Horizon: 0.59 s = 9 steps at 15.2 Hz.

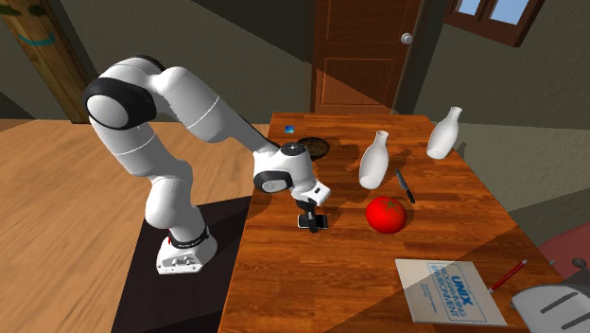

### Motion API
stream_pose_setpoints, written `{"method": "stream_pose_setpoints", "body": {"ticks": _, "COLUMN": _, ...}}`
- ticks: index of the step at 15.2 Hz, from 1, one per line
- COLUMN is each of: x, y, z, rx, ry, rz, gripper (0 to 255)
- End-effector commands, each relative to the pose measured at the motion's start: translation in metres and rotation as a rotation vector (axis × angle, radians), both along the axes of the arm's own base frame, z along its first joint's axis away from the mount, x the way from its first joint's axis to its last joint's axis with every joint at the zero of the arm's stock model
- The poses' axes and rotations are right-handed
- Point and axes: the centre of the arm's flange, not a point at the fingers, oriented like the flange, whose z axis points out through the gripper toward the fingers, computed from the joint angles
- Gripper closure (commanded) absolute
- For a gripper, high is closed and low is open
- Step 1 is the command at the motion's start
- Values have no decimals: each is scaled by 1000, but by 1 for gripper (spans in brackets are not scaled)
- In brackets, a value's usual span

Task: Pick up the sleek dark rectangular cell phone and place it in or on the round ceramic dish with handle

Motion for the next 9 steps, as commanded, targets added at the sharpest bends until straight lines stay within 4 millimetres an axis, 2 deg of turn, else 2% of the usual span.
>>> {"method": "stream_pose_setpoints", "body": {"ticks": 1, "x": 0, "y": 0, "z": 0, "rx": 0, "ry": 0, "rz": 0, "gripper": 0}}
{"method": "stream_pose_setpoints", "body": {"ticks": 4, "x": 0, "y": 0, "z": 0, "rx": 0, "ry": 0, "rz": 0, "gripper": 0}}
{"method": "stream_pose_setpoints", "body": {"ticks": 5, "x": 0, "y": 0, "z": 0, "rx": 0, "ry": 0, "rz": 0, "gripper": 255}}
{"method": "stream_pose_setpoints", "body": {"ticks": 9, "x": 0, "y": -1, "z": -1, "rx": 0, "ry": 0, "rz": 0, "gripper": 255}}
